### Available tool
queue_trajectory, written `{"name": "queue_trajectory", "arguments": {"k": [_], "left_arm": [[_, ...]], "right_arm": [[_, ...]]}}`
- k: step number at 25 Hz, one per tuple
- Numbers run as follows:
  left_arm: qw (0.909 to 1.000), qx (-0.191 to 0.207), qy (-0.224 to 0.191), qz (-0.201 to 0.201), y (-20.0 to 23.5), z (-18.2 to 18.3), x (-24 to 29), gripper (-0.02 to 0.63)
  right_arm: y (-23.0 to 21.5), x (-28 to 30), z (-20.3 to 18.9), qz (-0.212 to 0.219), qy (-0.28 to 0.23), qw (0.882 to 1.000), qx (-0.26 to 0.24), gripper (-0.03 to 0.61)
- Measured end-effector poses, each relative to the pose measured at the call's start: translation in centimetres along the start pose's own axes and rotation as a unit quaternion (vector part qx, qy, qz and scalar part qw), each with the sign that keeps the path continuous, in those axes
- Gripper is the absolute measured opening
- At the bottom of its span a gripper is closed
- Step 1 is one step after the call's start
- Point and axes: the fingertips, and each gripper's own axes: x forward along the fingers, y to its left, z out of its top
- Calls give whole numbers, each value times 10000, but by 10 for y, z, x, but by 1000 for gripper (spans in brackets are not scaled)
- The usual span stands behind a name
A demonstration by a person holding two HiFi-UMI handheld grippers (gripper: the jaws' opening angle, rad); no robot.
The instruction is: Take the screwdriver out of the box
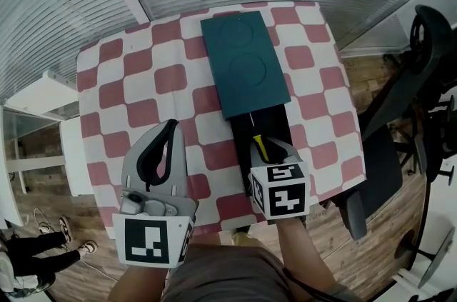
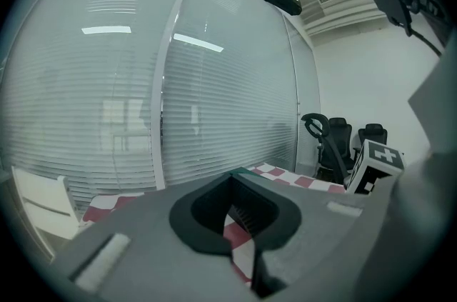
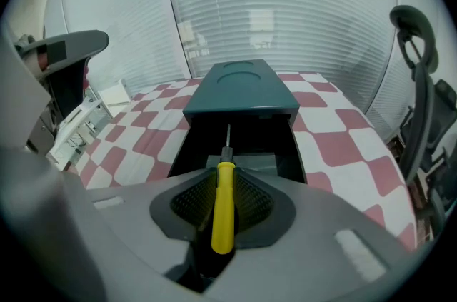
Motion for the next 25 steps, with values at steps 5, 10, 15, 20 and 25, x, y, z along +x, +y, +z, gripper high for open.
{"name": "queue_trajectory", "arguments": {"k": [5, 10, 15, 20, 25], "left_arm": [[9998, 70, -159, -30, -14, 13, -9, 0], [9993, 172, -343, 7, -30, 24, -28, 0], [9981, 313, -528, 107, -52, 36, -55, 0], [9956, 438, -785, 264, -79, 53, -96, 0], [9885, 681, -1263, 471, -111, 75, -144, 0]], "right_arm": [[6, -19, 3, 137, -198, 9997, -57, 97], [9, -49, 8, 202, -609, 9978, -139, 95], [13, -85, 12, 322, -1106, 9930, -267, 95], [20, -134, 12, 499, -1690, 9833, -443, 94], [35, -208, 19, 779, -2529, 9614, -754, 94]]}}
